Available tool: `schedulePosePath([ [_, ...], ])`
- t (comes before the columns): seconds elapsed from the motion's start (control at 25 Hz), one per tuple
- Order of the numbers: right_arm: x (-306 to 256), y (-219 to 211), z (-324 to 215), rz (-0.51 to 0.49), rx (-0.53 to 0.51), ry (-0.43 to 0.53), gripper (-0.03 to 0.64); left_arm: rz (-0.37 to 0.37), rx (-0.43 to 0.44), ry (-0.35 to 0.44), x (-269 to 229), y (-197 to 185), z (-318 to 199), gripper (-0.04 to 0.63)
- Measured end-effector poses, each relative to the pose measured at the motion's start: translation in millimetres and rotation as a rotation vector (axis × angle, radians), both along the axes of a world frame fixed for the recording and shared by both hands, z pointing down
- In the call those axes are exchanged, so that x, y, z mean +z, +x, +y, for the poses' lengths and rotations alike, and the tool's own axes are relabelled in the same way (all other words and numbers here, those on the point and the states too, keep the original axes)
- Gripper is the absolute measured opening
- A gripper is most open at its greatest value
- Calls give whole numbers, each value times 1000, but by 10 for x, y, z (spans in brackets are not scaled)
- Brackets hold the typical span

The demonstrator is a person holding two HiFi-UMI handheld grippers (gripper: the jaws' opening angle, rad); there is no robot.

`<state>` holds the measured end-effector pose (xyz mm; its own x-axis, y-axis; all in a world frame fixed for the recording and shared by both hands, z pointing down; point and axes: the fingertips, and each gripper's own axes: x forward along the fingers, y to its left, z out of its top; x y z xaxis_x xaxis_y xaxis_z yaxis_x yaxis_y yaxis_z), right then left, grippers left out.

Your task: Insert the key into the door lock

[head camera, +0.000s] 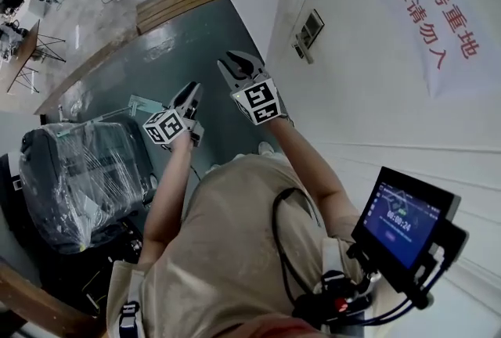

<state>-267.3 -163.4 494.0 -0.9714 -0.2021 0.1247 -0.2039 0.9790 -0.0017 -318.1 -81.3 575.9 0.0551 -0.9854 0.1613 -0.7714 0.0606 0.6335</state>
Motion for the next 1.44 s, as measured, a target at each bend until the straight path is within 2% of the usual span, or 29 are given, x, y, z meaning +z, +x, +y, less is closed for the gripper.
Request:
schedulePosePath([
  [0.44, 32, -70, 39, 15, 126, -20, 99, 2, 113, 6, -4, -219, 19, 137],
  [0.52, 42, -28, 68, 32, 144, -9, 63, 7, 129, 0, 12, -217, 34, 138],
  [0.8, 133, 119, 35, 63, 197, -19, 60, 34, 172, -12, 93, -133, -76, 137],
  [1.2, 145, 583, -390, 69, 245, -31, 57, 85, 242, -25, 193, 388, -575, 137],
  [1.44, 180, 888, -736, 62, 256, -8, 57, 77, 276, -12, 172, 742, -1017, 137],
])
